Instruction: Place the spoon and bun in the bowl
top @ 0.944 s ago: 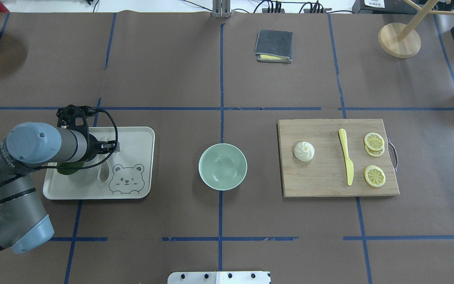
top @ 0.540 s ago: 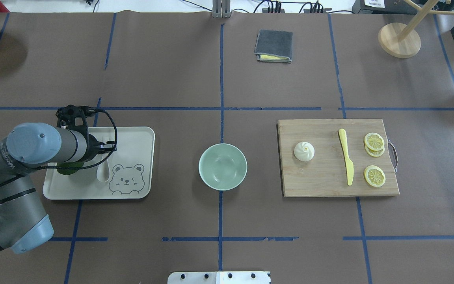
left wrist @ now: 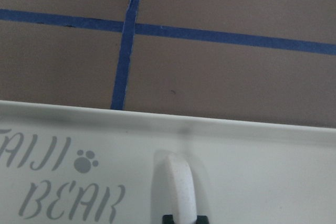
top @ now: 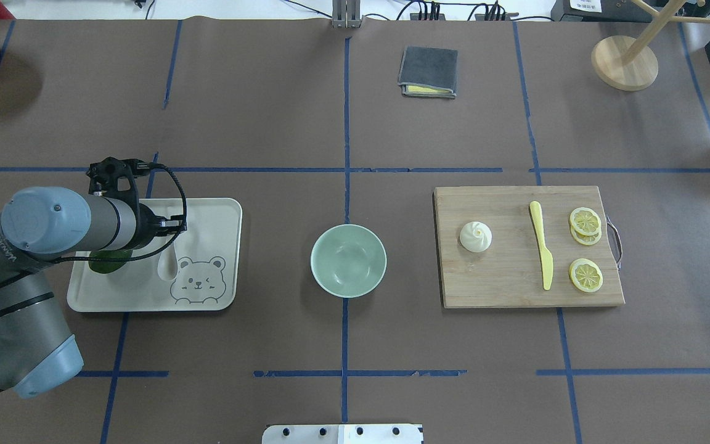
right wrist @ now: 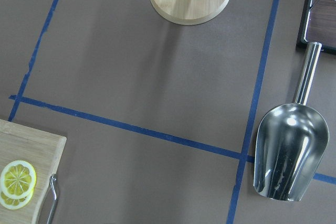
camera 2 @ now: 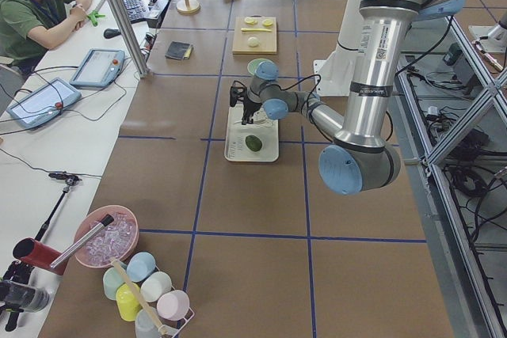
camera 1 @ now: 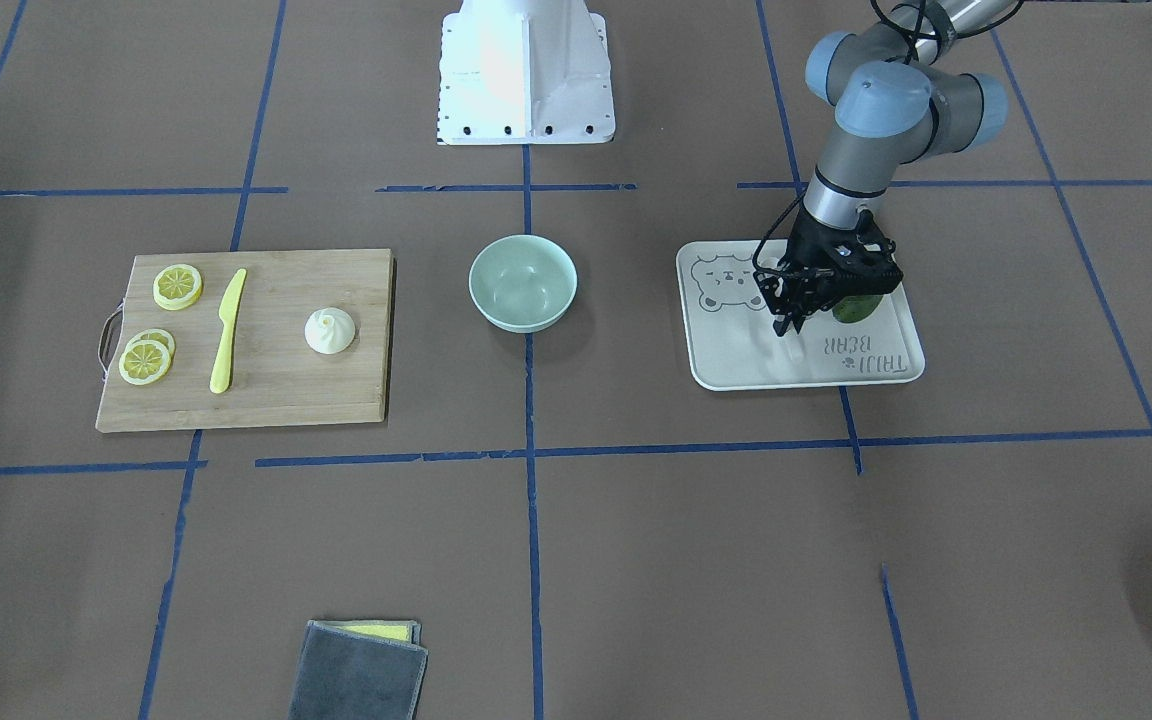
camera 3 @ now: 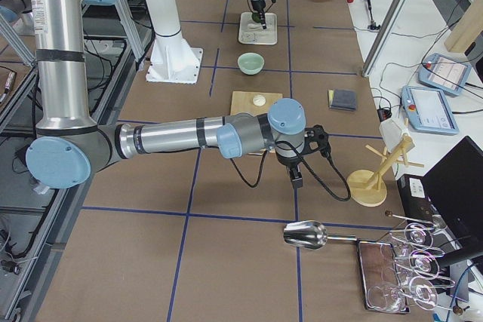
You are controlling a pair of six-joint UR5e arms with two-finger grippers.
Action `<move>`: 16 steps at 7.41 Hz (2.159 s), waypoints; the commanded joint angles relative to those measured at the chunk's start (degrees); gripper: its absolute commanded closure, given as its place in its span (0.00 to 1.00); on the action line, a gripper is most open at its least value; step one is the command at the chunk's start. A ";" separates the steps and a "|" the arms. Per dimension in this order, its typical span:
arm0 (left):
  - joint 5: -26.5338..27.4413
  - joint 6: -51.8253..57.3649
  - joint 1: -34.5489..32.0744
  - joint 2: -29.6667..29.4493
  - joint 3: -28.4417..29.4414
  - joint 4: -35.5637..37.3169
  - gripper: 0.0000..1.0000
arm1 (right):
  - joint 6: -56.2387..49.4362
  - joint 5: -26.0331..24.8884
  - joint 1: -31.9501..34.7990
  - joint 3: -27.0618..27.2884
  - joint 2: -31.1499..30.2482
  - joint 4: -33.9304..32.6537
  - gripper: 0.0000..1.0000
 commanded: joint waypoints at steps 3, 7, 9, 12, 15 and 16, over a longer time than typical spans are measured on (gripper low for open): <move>3.10 -23.84 1.51 -19.68 1.65 16.56 1.00 | 0.19 0.00 0.00 0.09 0.09 0.08 0.00; 9.17 -34.88 8.81 -29.69 7.72 19.81 1.00 | 0.28 0.00 0.00 0.18 0.09 -0.01 0.00; 10.14 -34.71 10.22 -29.60 7.90 19.72 0.72 | 0.19 0.00 0.00 0.09 0.09 -0.01 0.00; 9.96 -27.36 10.05 -28.99 6.50 19.89 0.00 | 0.19 0.00 0.00 0.26 0.18 0.08 0.00; 6.04 -2.63 6.39 -21.02 -6.13 23.65 0.00 | 0.45 0.00 0.00 1.06 0.44 0.17 0.00; 0.18 7.47 -0.43 -19.43 -6.86 24.46 0.00 | 0.45 -0.09 0.00 1.06 0.53 0.17 0.00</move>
